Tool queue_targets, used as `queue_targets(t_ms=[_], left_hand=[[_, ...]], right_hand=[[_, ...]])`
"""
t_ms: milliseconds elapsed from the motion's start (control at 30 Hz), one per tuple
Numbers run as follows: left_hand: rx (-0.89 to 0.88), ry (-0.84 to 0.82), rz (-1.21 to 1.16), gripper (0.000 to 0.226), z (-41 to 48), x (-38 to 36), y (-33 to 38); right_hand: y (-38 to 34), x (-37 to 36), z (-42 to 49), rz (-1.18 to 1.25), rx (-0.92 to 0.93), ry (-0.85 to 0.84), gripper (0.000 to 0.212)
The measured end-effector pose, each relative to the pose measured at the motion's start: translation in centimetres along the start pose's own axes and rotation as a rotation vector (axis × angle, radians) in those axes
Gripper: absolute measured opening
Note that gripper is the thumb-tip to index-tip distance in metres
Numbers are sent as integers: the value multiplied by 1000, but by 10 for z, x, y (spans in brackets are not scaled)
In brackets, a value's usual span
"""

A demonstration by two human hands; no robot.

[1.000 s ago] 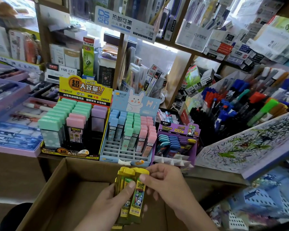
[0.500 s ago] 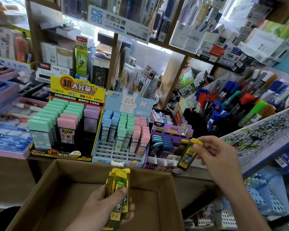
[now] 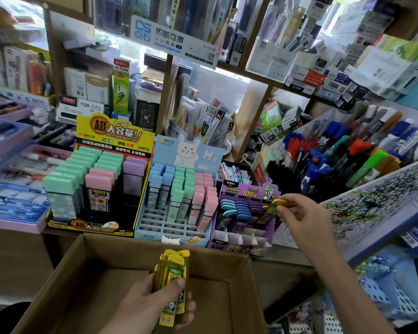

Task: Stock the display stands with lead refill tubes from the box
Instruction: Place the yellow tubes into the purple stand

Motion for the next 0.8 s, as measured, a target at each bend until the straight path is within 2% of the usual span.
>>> queue_targets(t_ms=[133, 233, 400, 800], left_hand=[[-8, -6, -10, 22, 0, -3, -1], [5, -20, -8, 23, 0, -3, -2], [17, -10, 16, 25, 0, -3, 0], [-4, -20, 4, 24, -4, -5, 0]], right_hand=[[2, -10, 2, -131, 60, 15, 20], [0, -16, 1, -186, 29, 7, 22], [-5, -23, -5, -362, 58, -15, 9], [-3, -21, -7, -386, 124, 2, 11]])
Point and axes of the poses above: each hand's wrist, its own z-axis towards the middle knuckle, its own x-axis out of the back of the hand, y = z × x, the point moved 2 cm from there along z, towards the middle knuckle, and after that the axes turned 8 degrees about -y, right-handed, at the moved point
